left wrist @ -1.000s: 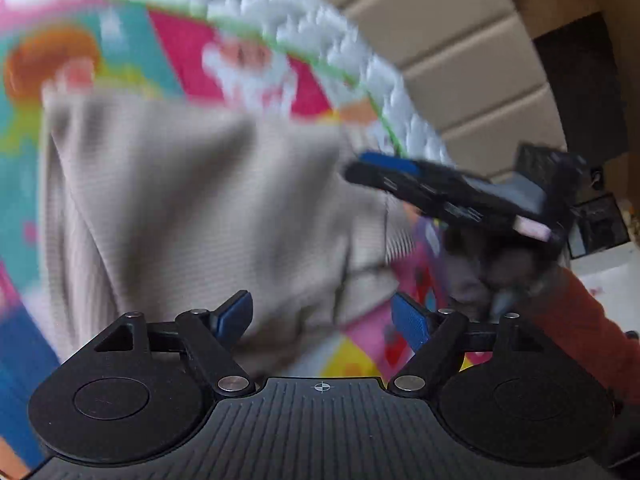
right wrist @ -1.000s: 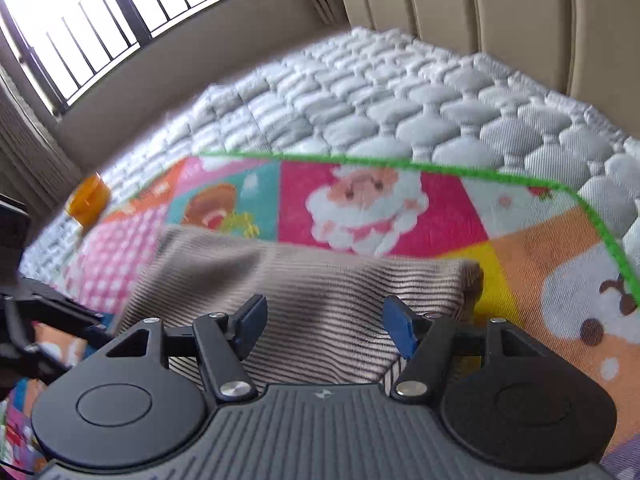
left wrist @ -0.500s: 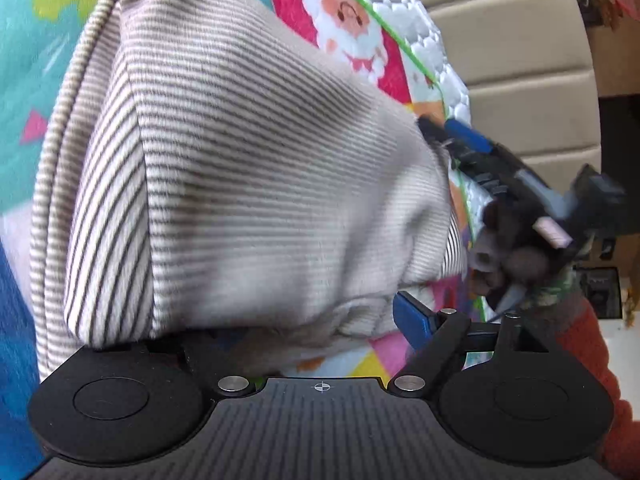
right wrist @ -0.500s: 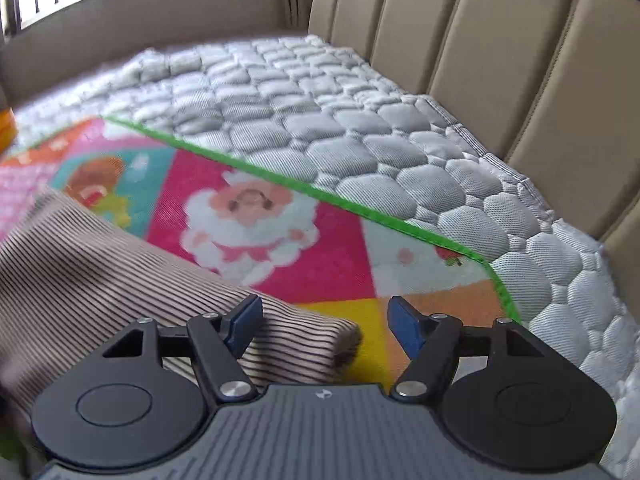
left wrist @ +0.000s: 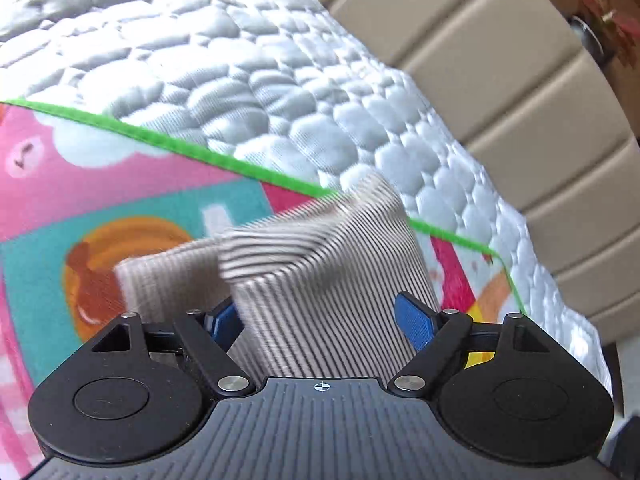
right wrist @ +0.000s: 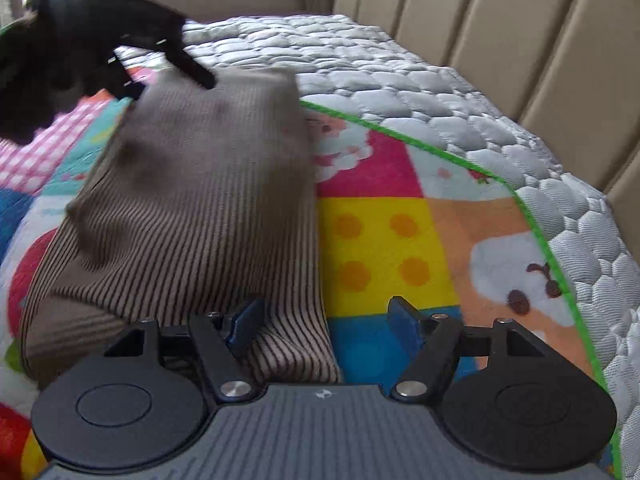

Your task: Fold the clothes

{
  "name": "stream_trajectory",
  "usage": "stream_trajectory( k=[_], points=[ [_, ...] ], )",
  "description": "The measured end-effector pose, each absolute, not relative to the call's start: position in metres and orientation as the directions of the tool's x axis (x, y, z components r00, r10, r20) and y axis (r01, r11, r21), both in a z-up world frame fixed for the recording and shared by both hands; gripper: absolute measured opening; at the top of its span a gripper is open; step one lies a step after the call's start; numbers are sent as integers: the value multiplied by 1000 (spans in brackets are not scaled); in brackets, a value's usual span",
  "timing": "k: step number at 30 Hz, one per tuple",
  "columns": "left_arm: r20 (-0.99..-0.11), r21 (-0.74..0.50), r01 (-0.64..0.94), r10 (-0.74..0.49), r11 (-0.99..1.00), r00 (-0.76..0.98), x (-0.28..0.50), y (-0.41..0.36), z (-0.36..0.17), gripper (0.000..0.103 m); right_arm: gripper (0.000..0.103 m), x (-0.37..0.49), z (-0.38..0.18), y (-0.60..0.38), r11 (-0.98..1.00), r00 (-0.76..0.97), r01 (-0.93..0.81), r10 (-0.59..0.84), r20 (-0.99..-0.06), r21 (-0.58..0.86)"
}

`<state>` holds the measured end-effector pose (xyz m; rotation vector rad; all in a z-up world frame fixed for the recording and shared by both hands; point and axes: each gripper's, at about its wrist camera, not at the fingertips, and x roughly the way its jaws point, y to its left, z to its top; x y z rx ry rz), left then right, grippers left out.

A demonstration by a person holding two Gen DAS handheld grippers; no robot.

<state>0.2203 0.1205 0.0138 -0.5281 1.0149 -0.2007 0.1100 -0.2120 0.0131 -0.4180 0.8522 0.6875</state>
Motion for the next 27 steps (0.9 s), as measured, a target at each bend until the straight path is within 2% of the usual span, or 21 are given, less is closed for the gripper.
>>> stream_trajectory(
  k=[2,5,6,8,11,13,17,22,25,26,27],
  points=[
    [-755,-518,-101,-398,850,521,213,131,15,86,70,95,16,-207,668,411,-744,422,-808,-30],
    [-729,-601,-143,-467,786,500,191,146,15,88,71,95,26,-205,636,356,-771,476,-804,36],
    [-721,-622,-142,-493,770,487,180,149,15,89,75,99,31,-206,644,356,-763,494,-794,59],
    [-738,-598,-85,-506,797,446,166,138,17,89,82,112,40,-209,675,364,-728,530,-766,120],
    [-765,-559,4,-518,829,383,145,121,20,87,82,138,50,-213,712,364,-660,582,-727,240],
    [-815,-470,41,-451,882,363,140,110,21,82,82,158,53,-209,728,361,-616,599,-715,300],
    [-814,-427,35,-401,903,420,144,117,26,81,73,204,51,-179,757,325,-545,587,-742,360],
    [-816,-429,-43,-367,902,447,164,131,20,81,73,234,16,-149,788,253,-421,577,-777,448],
    [-826,-427,-55,-365,903,429,170,131,9,79,75,226,-1,-143,781,251,-427,586,-770,456],
    [-830,-423,-52,-365,904,421,171,131,6,78,73,221,0,-139,771,256,-469,585,-770,430],
    [-830,-417,-37,-364,908,422,173,131,5,77,62,217,1,-135,760,260,-510,584,-769,404]
  ],
)
